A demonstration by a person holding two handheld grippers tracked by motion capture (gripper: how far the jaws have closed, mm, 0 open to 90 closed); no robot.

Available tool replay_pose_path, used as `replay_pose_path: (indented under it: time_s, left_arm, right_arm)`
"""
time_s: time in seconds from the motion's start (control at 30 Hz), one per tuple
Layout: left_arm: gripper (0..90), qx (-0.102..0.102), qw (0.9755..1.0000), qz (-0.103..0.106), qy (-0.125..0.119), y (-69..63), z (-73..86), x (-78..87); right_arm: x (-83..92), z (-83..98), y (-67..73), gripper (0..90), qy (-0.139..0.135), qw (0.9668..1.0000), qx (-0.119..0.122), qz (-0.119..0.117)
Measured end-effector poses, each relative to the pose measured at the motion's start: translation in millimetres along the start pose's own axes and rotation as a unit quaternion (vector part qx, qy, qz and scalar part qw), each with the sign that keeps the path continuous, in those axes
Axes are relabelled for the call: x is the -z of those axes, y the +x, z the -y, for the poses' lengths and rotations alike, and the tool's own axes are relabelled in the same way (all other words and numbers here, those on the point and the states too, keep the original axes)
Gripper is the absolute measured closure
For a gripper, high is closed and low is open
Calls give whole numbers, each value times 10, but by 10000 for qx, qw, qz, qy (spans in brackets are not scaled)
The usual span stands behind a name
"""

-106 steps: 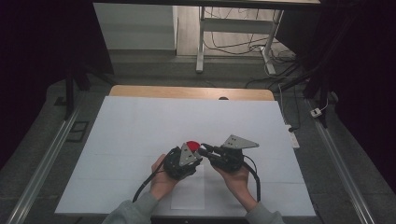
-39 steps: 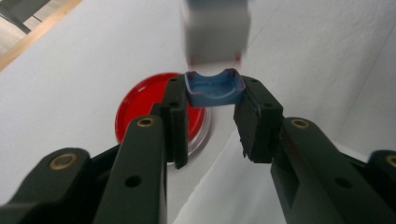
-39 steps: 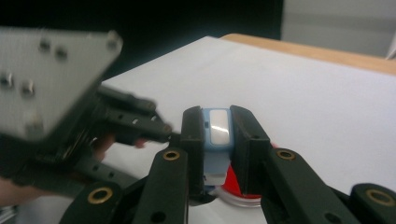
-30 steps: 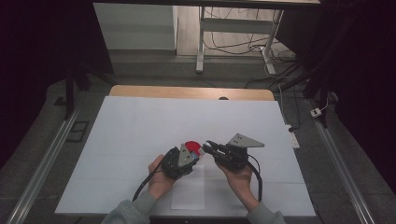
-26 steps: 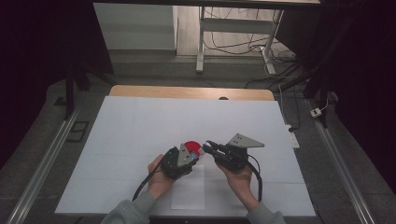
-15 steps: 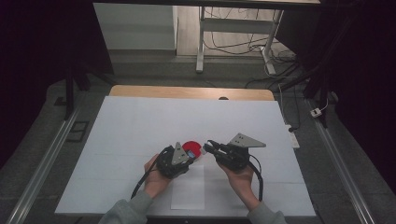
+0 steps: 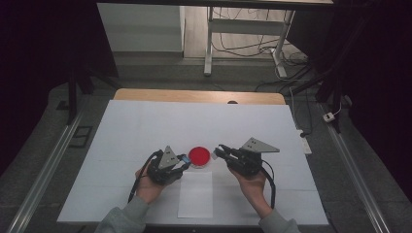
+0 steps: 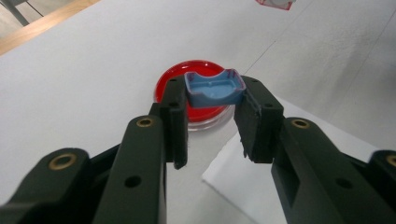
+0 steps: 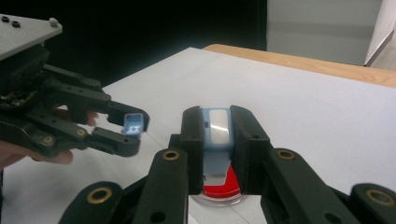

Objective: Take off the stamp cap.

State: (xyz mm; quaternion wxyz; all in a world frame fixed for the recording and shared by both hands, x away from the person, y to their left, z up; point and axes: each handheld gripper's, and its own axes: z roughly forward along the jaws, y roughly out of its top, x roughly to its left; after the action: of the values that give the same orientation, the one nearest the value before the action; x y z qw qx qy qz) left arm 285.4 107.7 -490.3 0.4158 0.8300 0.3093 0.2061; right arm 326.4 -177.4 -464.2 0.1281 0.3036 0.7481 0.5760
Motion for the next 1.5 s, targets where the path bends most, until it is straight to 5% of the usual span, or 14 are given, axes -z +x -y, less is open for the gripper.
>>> replay_pose_path:
  time_s: [0.83, 1.5]
  left_arm:
    - [652, 723, 9972, -166, -122, 291, 562, 683]
    - [651, 957, 9951, -243, -55, 307, 850, 927]
  right_arm:
    - [61, -12, -63, 756, -19, 9998, 153, 102]
    - [94, -26, -111, 755, -42, 9998, 161, 149]
